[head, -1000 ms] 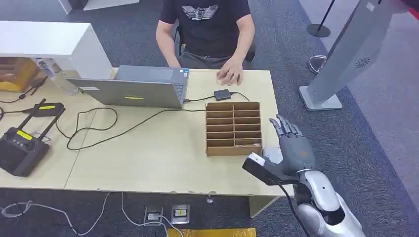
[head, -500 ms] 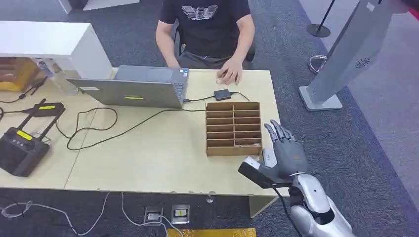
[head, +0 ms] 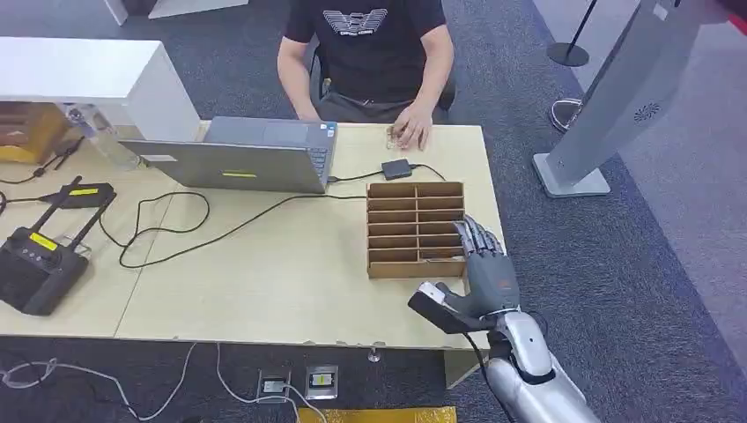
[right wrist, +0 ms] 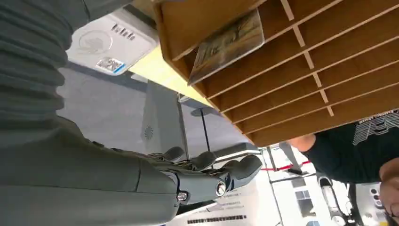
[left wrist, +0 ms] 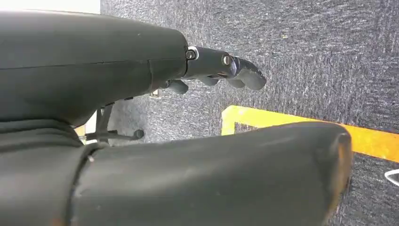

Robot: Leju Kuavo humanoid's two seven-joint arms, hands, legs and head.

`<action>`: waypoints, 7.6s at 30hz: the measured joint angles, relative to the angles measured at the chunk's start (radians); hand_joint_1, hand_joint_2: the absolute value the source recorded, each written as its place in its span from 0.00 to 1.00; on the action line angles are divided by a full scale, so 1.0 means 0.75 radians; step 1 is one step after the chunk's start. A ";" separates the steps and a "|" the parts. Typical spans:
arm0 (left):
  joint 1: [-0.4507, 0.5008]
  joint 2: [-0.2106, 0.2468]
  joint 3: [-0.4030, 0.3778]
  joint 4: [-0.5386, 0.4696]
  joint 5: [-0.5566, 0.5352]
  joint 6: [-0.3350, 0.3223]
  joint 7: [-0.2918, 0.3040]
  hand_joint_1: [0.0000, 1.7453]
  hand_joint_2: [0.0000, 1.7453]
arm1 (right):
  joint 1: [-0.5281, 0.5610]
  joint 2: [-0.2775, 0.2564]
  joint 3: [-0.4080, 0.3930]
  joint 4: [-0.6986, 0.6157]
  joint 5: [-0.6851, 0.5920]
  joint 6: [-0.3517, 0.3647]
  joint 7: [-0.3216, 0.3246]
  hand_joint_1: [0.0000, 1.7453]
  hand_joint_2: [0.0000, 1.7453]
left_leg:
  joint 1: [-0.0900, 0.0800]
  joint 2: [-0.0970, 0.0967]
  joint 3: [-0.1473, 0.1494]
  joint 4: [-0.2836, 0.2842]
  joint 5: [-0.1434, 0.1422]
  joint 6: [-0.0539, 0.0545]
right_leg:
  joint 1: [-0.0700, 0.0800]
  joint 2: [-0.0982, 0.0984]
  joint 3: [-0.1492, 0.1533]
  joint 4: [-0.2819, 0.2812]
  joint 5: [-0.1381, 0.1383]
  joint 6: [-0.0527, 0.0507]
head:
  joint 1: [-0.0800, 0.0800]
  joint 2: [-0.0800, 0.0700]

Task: Pass the card to the sensor for recognition and then transmit it.

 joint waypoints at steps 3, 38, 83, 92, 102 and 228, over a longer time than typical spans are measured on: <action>0.000 0.000 0.000 0.000 -0.003 0.003 0.000 0.00 0.00 | -0.019 0.027 0.010 0.085 -0.015 -0.031 -0.021 0.00 1.00 | 0.000 0.000 0.000 0.000 0.000 0.000 | 0.000 0.000 0.000 0.000 0.000 0.000 | 0.000 0.000; 0.002 -0.002 0.000 -0.001 -0.019 0.028 -0.011 0.00 0.00 | -0.097 0.106 0.030 0.347 -0.048 -0.122 -0.046 0.00 1.00 | 0.000 0.000 0.000 0.000 0.000 0.000 | 0.000 0.000 0.000 0.000 0.000 0.000 | 0.000 0.000; 0.006 -0.015 0.000 0.000 -0.043 0.062 -0.033 0.00 0.00 | -0.035 0.050 -0.007 0.018 0.002 0.004 0.024 0.00 1.00 | 0.000 0.001 0.001 0.000 0.000 0.000 | 0.000 0.002 0.000 0.000 0.000 0.000 | 0.000 0.000; 0.006 -0.015 0.000 0.000 -0.043 0.062 -0.033 0.00 0.00 | -0.033 0.050 -0.007 0.018 0.002 0.005 0.023 0.00 1.00 | 0.000 0.001 0.001 0.000 0.000 0.000 | 0.000 0.002 0.000 0.000 0.000 0.000 | 0.000 0.000; 0.006 -0.015 0.000 -0.001 -0.043 0.062 -0.033 0.00 0.00 | -0.033 0.050 -0.006 0.018 0.002 0.006 0.024 0.00 1.00 | 0.000 0.001 0.001 0.000 0.000 0.000 | 0.000 0.002 0.000 0.000 0.000 0.000 | 0.000 0.000; 0.004 -0.001 -0.001 0.000 -0.084 0.020 -0.067 0.00 0.00 | -0.008 0.036 -0.057 -0.261 0.272 0.582 -0.034 0.00 1.00 | 0.000 0.003 0.001 0.000 0.000 -0.001 | 0.000 0.005 -0.001 0.000 0.000 0.000 | 0.000 0.000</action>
